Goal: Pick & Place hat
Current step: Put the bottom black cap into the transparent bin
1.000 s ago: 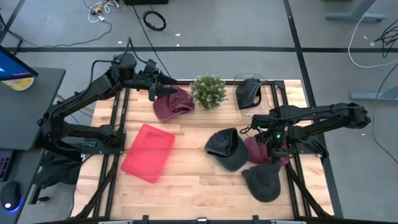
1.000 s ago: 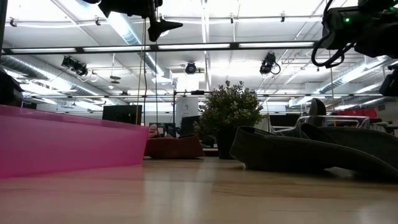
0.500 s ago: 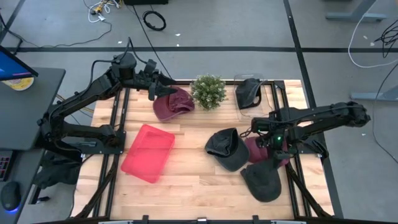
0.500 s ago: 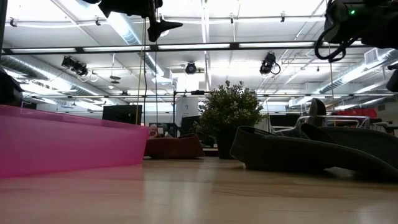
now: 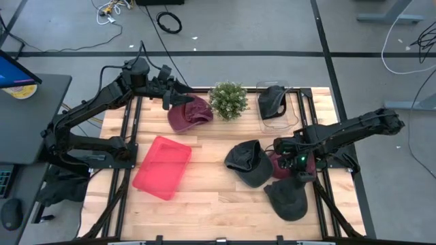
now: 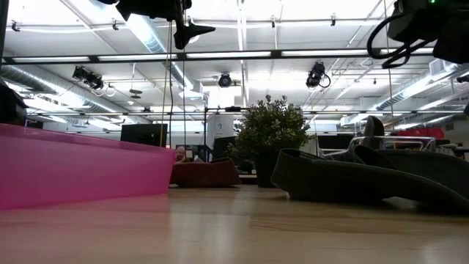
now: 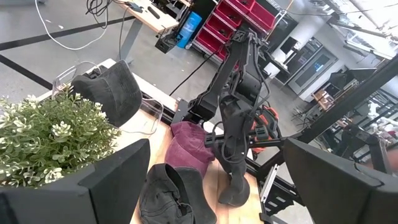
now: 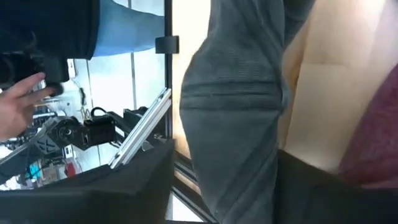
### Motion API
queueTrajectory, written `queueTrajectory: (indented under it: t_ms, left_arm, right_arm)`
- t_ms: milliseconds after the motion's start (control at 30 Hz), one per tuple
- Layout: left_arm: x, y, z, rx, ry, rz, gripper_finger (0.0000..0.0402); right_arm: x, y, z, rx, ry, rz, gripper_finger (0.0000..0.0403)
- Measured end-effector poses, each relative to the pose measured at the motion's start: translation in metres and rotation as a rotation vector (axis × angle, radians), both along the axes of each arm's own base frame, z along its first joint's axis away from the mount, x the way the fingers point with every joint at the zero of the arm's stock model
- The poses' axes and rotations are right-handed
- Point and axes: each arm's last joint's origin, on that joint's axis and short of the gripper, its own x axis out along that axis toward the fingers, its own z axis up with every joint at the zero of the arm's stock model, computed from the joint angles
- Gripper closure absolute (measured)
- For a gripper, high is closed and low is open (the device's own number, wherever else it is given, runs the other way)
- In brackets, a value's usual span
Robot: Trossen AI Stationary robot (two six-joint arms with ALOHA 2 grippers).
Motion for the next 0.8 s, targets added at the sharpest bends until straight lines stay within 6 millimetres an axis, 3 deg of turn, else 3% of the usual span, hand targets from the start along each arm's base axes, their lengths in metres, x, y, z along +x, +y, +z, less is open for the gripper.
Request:
queueTrajectory:
  t_ms: [133,167,333,467,667,800]
  left_arm:
    - [0.0,0.0,0.0,0.0,0.0,0.0,0.0028]
    - [0.0,0.0,0.0,0.0,0.0,0.0,0.0028]
    - [0.0,0.0,0.0,0.0,0.0,0.0,0.0028]
    - [0.0,0.0,0.0,0.002,0.0,-0.001,0.0028]
    - [0.001,-0.002,0.0,0.013,0.0,-0.012,0.0028]
    - [0.004,-0.006,0.0,0.03,-0.003,-0.036,0.0028]
  right_arm:
    - [-0.001,0.0,0.009,-0.007,0.006,-0.005,0.0369]
    - [-0.002,0.0,0.014,-0.007,0.009,-0.005,0.0383]
    - [-0.006,-0.002,0.047,-0.043,-0.005,-0.034,0.0397]
    - [-0.01,-0.003,0.093,-0.066,-0.078,-0.079,0.0399]
    - [-0.011,-0.009,0.164,-0.137,-0.349,-0.232,0.0401]
    - [-0.006,-0.018,0.198,-0.224,-0.569,-0.388,0.0401]
